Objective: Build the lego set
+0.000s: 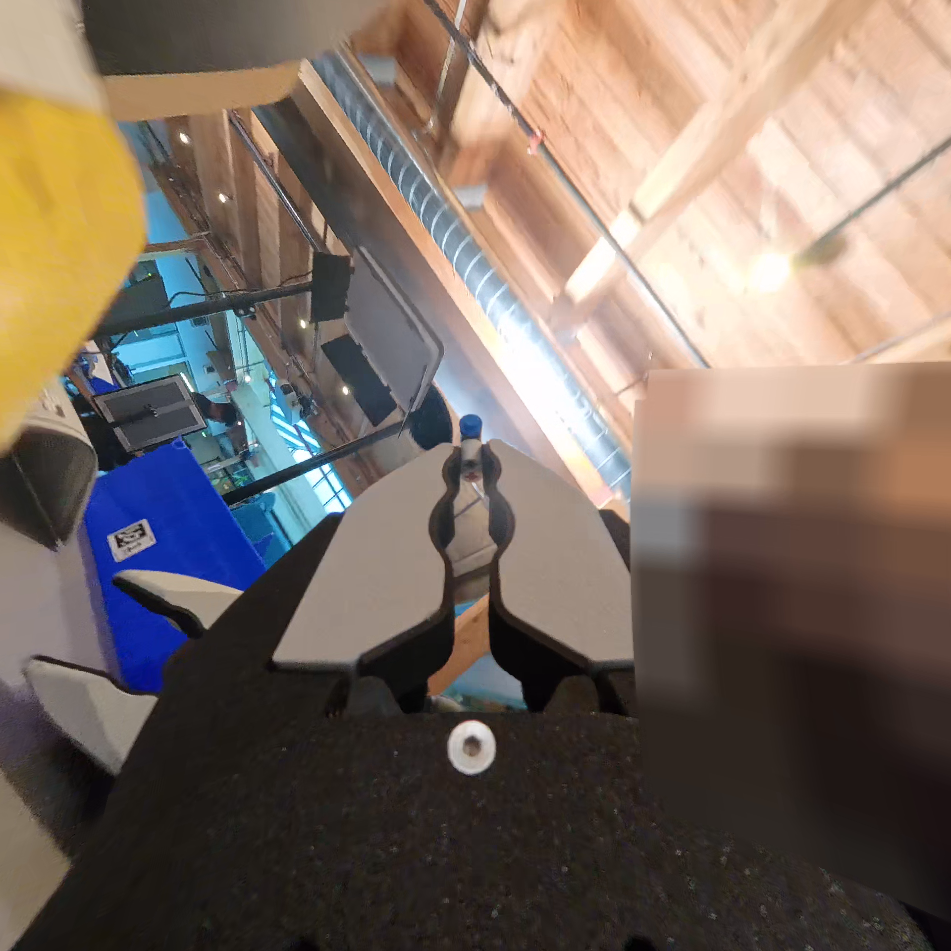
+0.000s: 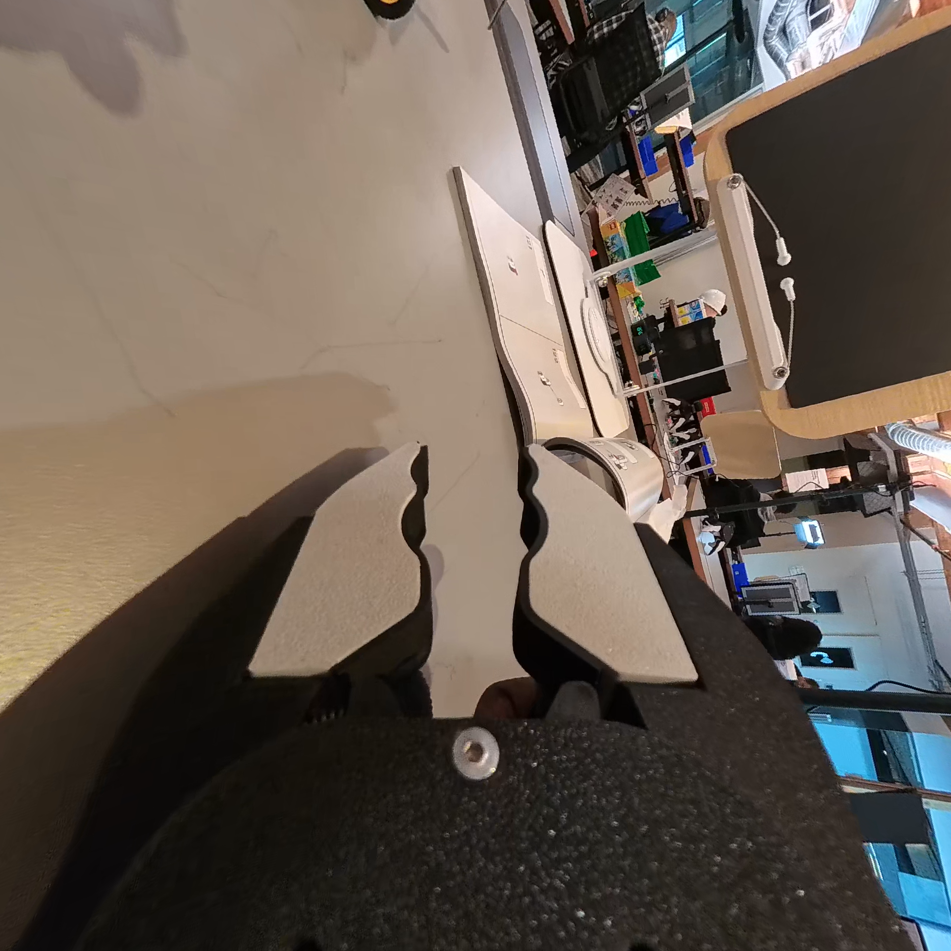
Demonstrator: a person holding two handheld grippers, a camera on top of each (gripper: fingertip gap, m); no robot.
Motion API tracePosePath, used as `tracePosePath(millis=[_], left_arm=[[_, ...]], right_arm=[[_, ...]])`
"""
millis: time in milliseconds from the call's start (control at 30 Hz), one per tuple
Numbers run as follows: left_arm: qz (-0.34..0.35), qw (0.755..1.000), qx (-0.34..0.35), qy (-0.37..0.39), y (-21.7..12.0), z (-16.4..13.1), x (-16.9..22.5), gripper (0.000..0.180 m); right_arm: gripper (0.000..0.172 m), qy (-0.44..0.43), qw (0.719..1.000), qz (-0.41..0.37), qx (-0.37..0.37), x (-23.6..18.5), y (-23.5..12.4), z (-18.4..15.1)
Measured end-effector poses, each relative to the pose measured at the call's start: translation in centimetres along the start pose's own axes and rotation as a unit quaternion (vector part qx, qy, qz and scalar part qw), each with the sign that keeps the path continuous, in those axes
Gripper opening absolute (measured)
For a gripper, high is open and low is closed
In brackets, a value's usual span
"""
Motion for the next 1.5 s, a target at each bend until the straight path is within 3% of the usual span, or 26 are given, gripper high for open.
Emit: tracePosePath(millis=[267, 500, 1100, 1500], left_arm=[[0.036, 0.991, 0.094, -0.089, -1.0, 0.2, -0.8, 0.007], [0.036, 0.985, 0.13, -0.105, -1.3, 1.4, -0.8, 0.008], [0.042, 0.994, 0.09, -0.049, -1.2, 2.2, -1.8, 0.007], [0.053, 0.993, 0.093, -0.057, -1.8, 2.9, -2.3, 0.007]], right_arm=[[0.03, -0.008, 1.0, -0.007, -0.001, -0.2, 0.1, 0.1], [0.028, -0.013, 1.0, -0.01, -0.003, -0.2, 0.3, 0.1], [0.026, 0.001, 1.0, -0.007, 0.001, -0.1, 0.3, -0.2], [0.021, 0.012, 1.0, -0.01, 0.0, 0.1, 0.7, -0.4]])
Point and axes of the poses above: each gripper's, where its closed fingertips meet, y out along the fingers, z out of its top, x = y × z across the jaws, the point moved 9 cm from there along -y, back along the fingers, and after that the axes turned 9 degrees about -y, right-handed, at the moved point
